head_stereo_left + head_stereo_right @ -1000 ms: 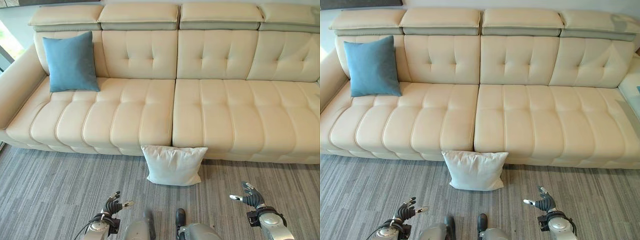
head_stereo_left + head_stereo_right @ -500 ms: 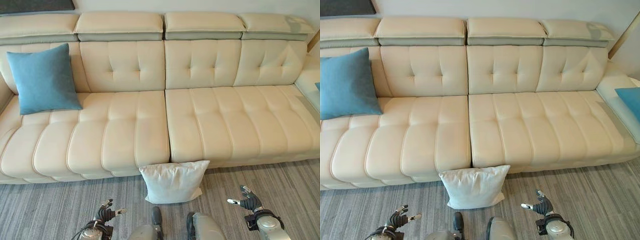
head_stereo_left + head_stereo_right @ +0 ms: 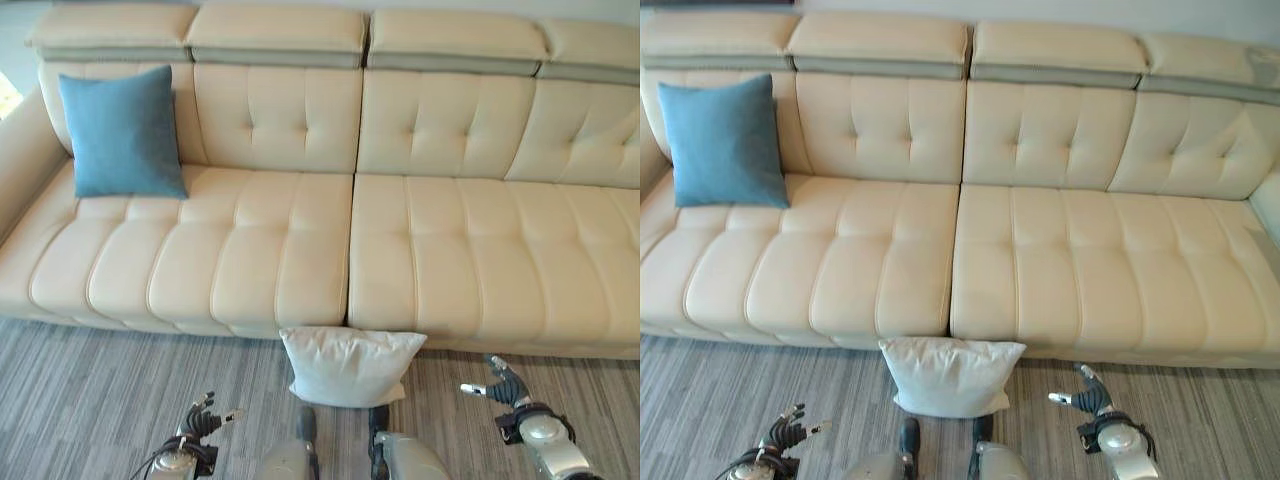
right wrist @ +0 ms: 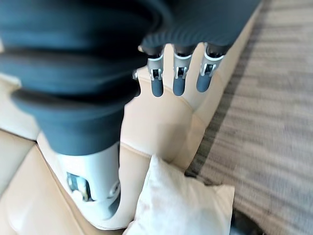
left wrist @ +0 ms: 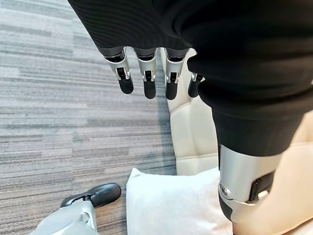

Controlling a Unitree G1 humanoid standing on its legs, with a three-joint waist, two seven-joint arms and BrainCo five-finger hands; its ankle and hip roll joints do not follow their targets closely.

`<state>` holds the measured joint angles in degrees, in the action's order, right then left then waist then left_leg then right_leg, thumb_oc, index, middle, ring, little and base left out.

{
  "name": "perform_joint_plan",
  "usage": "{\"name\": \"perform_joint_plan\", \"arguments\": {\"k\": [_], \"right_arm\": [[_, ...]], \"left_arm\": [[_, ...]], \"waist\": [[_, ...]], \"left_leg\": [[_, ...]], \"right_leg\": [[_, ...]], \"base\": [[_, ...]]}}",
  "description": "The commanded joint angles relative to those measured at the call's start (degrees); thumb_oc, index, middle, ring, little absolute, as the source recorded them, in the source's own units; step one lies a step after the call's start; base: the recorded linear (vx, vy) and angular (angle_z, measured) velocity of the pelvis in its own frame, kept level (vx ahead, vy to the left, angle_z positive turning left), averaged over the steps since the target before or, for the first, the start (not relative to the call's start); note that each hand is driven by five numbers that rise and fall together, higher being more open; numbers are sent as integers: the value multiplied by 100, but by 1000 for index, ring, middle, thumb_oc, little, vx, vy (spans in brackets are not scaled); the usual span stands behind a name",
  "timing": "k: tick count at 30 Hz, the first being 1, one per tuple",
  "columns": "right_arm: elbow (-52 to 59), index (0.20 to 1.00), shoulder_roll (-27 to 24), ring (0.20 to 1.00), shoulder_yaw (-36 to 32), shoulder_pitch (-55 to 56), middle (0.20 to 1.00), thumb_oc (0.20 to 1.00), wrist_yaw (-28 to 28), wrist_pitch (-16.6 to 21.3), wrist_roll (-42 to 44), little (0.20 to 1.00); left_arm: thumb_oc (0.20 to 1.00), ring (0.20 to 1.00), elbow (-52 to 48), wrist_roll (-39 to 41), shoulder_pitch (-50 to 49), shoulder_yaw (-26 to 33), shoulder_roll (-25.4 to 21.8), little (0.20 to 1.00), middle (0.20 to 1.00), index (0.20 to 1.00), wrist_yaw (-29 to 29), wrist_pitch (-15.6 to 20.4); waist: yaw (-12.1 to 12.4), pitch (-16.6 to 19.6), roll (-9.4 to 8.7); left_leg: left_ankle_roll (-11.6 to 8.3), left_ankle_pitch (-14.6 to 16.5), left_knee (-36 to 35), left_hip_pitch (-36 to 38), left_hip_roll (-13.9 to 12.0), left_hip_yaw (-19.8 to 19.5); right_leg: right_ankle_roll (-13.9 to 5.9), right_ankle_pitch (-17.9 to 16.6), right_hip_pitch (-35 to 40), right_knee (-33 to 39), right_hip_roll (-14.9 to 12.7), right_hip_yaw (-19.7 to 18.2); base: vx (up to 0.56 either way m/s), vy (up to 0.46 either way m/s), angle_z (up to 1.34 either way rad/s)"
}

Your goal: Pick up all the scattered cushions and arrange them neatly on the sofa.

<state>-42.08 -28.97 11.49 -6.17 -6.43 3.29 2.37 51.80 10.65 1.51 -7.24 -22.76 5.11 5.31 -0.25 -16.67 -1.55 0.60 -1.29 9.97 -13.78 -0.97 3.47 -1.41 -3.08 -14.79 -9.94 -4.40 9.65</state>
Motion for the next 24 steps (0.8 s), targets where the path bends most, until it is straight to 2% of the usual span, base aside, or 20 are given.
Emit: {"name": "perform_joint_plan", "arguments": {"k": [1, 2, 3, 4, 8, 11, 12, 14, 16, 19, 24], "right_arm": [[-147, 1000, -238, 1000, 270, -558, 1000, 1000, -349, 156, 170, 1000], [-418, 1000, -323, 1000, 323, -949, 1000, 1000, -497, 172, 415, 1000], [-421, 1000, -323, 1000, 324, -953, 1000, 1000, -497, 174, 415, 1000], [-617, 1000, -368, 1000, 318, -1216, 1000, 1000, -624, 200, 624, 1000], [-1164, 1000, -277, 1000, 290, -2115, 1000, 1000, -923, 270, 1386, 1000], [-1392, 1000, -191, 1000, 368, -2752, 1000, 1000, -1133, 325, 1807, 1000], [-1505, 1000, -130, 1000, 469, -3180, 1000, 1000, -1204, 364, 2050, 1000], [-1517, 1000, -89, 1000, 515, -3355, 1000, 1000, -1241, 370, 2141, 1000], [-1662, 1000, 85, 1000, 733, -4043, 1000, 1000, -1346, 400, 2454, 1000], [-1770, 1000, 301, 1000, 949, -4540, 1000, 1000, -1405, 399, 2634, 1000], [-1876, 1000, 991, 1000, 1607, -5508, 1000, 1000, -1463, 411, 2755, 1000]], "left_arm": [[1000, 1000, -273, 585, 533, -33, -437, 1000, 1000, 1000, 376, 336], [1000, 1000, -240, 845, 906, -118, -517, 1000, 1000, 1000, 538, 432], [1000, 1000, -238, 845, 909, -117, -517, 1000, 1000, 1000, 538, 433], [1000, 1000, -209, 1022, 1152, -183, -540, 1000, 1000, 1000, 633, 494], [1000, 1000, -104, 1586, 1912, -267, -519, 1000, 1000, 1000, 859, 622], [1000, 1000, -44, 1804, 2434, -409, -565, 1000, 1000, 1000, 980, 667], [1000, 1000, 46, 1880, 2814, -547, -606, 1000, 1000, 1000, 1030, 665], [1000, 1000, 65, 1869, 2971, -616, -626, 1000, 1000, 1000, 1044, 659], [1000, 1000, 250, 1765, 3639, -999, -676, 1000, 1000, 1000, 1076, 565], [1000, 1000, 497, 1656, 4222, -1302, -693, 1000, 1000, 1000, 1077, 457], [1000, 1000, 912, 1397, 5627, -2041, -527, 1000, 1000, 1000, 1115, 331]], "waist": [[94, -297, -80], [88, -429, -79], [86, -420, -78], [91, -536, -46], [15, -731, -3], [-43, -724, 35], [-74, -669, 52], [-85, -638, 61], [-112, -557, 130], [-139, -543, 175], [-146, -530, 275]], "left_leg": [[-181, 755, 854, -575, 94, 40], [-199, 773, 1199, -1098, 79, 43], [-199, 776, 1209, -1115, 78, 42], [-242, 961, 1449, -1345, 24, 12], [-267, 1050, 2319, -2699, -154, 69], [-247, 1142, 2977, -3837, -234, 28], [-227, 1204, 3336, -4518, -254, -22], [-212, 1230, 3464, -4804, -266, -29], [-171, 1314, 3864, -5564, -226, -43], [-149, 1352, 4080, -5960, -186, -48], [-118, 1331, 4240, -6485, -99, -80]], "right_leg": [[-322, 565, -618, -759, -351, -35], [-265, 626, -1118, -1061, -365, -6], [-264, 629, -1134, -1068, -365, -6], [-279, 816, -1394, -1311, -345, -23], [-181, 965, -2699, -2082, -386, -64], [-119, 1100, -3805, -2773, -368, -172], [-95, 1177, -4465, -3165, -366, -264], [-76, 1215, -4734, -3290, -365, -294], [-14, 1310, -5467, -3669, -319, -394], [16, 1347, -5866, -3891, -306, -459], [42, 1371, -6405, -4133, -322, -538]], "base": [[-270, -137, 28], [-187, -96, 21], [-114, -115, 30], [-72, -81, 24], [-153, -42, 15], [-104, -27, 3], [-45, -20, -3], [-19, -20, -7], [12, -3, -7], [0, 0, 0], [1, 0, -1]]}}
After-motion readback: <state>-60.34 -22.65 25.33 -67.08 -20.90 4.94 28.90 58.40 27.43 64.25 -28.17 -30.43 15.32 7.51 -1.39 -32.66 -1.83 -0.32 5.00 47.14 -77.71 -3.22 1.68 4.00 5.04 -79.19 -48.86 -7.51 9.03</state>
